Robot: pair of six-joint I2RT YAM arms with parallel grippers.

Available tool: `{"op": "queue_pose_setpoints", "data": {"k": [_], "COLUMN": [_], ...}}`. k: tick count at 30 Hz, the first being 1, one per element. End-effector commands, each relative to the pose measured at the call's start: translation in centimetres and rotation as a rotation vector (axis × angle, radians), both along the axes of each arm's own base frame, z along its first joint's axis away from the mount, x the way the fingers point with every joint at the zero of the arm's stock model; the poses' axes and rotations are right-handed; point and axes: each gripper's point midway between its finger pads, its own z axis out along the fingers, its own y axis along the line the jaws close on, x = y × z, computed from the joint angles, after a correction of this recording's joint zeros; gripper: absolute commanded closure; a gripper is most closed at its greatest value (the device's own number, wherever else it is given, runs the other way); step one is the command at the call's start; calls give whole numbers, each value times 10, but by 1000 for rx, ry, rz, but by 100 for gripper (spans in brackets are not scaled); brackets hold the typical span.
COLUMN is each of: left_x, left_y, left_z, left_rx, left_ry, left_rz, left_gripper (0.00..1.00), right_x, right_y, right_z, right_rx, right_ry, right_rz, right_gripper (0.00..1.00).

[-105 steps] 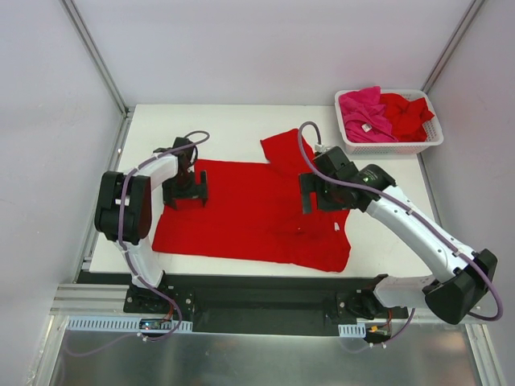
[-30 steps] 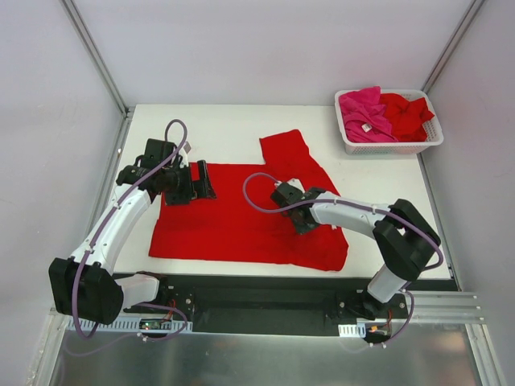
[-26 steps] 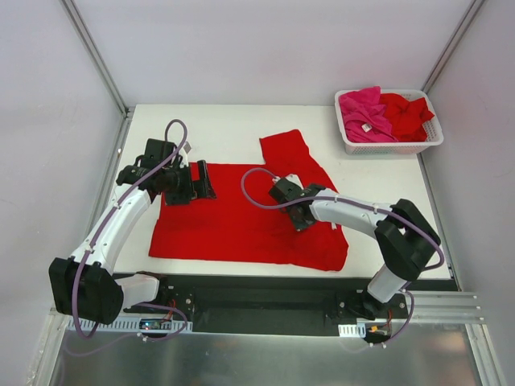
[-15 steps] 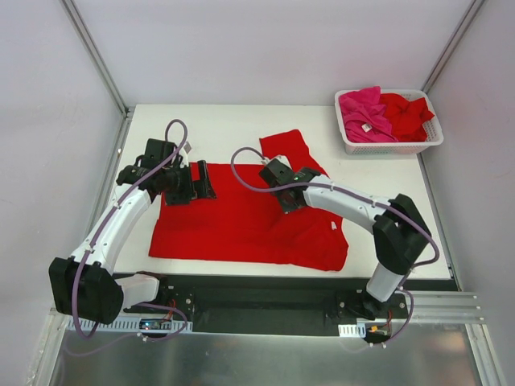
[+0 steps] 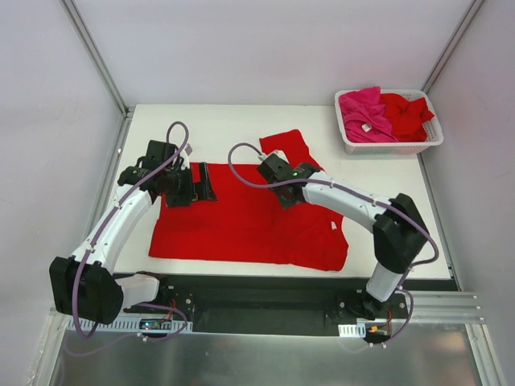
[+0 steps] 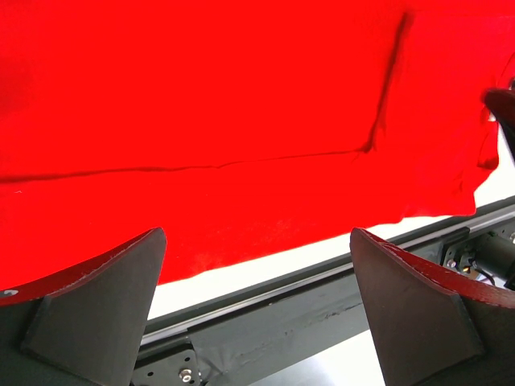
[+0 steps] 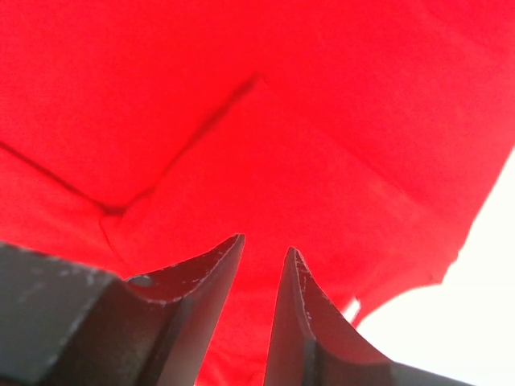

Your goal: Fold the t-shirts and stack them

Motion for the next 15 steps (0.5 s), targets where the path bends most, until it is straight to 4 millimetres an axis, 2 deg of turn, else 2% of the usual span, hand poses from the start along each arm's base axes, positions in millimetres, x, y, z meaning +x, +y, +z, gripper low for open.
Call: {"op": "queue_pose_setpoints", "data": {"k": [1,3,5,7,8,9,10,11,13,14,15], "left_x": [-1,1,2,5,8,10,13,18,24,29,33], "left_y": [-7,-7,-8,-6,-5,-3,2,6,19,22,26], "left_z": [5,4,5,3,5,5,5,8,10,15,17], "left_rx": [-22,-20,-16,-1,9,23,59,80,152,173,197], "left_ry": [-5,-3,-7,-6,-20,-29,-42,-62,-82,-99,-106], "left_rz": [-22,-24,-31,-36,-45,-46,-33,-35,-3,-1,10], "left_gripper": [1,1,1,0,1,1,1,1,1,1,1], "right_x": [-18,-30,-45,-55,-59,-62,-67,-67,-64,-59,-55], "right_y": [-29,-34,-36,-43,-47,-50,-56,-57,-65,-66,-68], "right_z": [31,31,22,24,24,34,31,36,59,68,77], "right_rx": [16,49,67,83,94,139,178,230,364,414,442], "right_ry": [-44,-22,15,30,39,29,65,67,44,24,6], "right_rz": [-66,-77,-67,-76,-95,-102,-125,-148,-183,-191,-177], "right_gripper": [68,68,68,63,52,47,42,32,22,8,3]}}
